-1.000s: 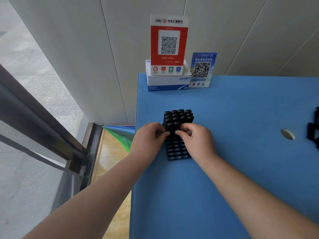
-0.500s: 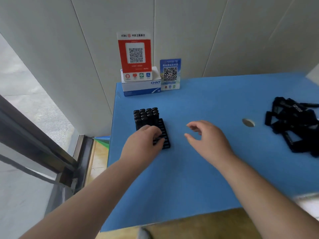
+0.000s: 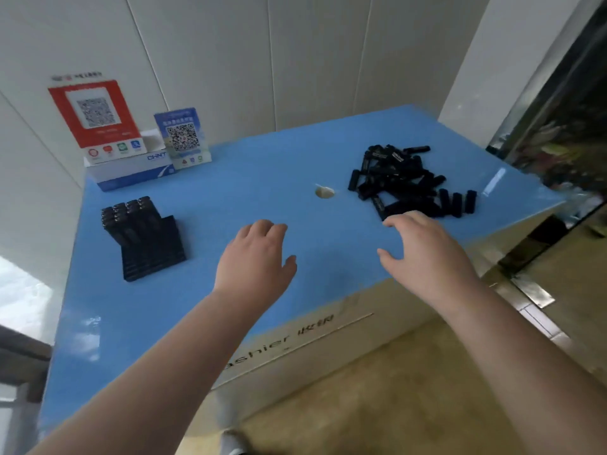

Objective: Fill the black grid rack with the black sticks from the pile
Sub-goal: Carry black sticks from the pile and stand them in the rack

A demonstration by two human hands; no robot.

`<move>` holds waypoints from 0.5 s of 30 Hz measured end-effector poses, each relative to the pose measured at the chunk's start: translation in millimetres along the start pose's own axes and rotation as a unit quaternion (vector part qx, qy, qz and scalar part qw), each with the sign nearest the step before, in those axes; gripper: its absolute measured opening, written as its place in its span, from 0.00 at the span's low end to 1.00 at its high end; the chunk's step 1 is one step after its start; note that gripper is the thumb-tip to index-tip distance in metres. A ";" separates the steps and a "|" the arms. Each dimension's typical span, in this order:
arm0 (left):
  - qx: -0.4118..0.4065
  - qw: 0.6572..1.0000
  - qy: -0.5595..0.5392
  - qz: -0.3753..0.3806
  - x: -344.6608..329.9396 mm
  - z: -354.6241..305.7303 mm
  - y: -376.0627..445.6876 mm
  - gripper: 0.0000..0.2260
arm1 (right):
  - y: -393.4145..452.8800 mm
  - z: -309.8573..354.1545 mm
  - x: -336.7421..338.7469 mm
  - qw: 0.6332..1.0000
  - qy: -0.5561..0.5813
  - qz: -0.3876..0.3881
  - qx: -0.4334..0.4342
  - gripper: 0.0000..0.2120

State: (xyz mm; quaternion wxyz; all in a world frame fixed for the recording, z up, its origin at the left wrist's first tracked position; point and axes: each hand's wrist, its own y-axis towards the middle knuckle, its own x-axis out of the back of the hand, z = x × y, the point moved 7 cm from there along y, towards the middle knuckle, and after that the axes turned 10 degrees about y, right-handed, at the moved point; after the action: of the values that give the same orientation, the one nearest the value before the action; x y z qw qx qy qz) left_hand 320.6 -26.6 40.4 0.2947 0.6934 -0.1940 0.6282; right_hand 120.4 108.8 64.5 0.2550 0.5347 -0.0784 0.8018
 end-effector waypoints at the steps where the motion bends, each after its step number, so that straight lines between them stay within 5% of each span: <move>1: -0.009 1.000 -0.005 0.001 -1.1 -15.9 0.6 0.24 | -5.7 -13.0 6.2 1.000 -0.006 -0.003 -0.009 0.23; 15: -0.100 0.994 -0.046 0.028 -30.8 -140.2 66.1 0.24 | -4.5 -116.4 37.8 0.996 -0.025 -0.014 -0.083 0.24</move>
State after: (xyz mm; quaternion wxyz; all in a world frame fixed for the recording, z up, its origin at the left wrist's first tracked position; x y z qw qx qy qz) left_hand 168.0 12.1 26.0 0.3350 0.6831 -0.2885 0.5813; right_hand 16.3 171.4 49.3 0.3075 0.5325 -0.1438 0.7754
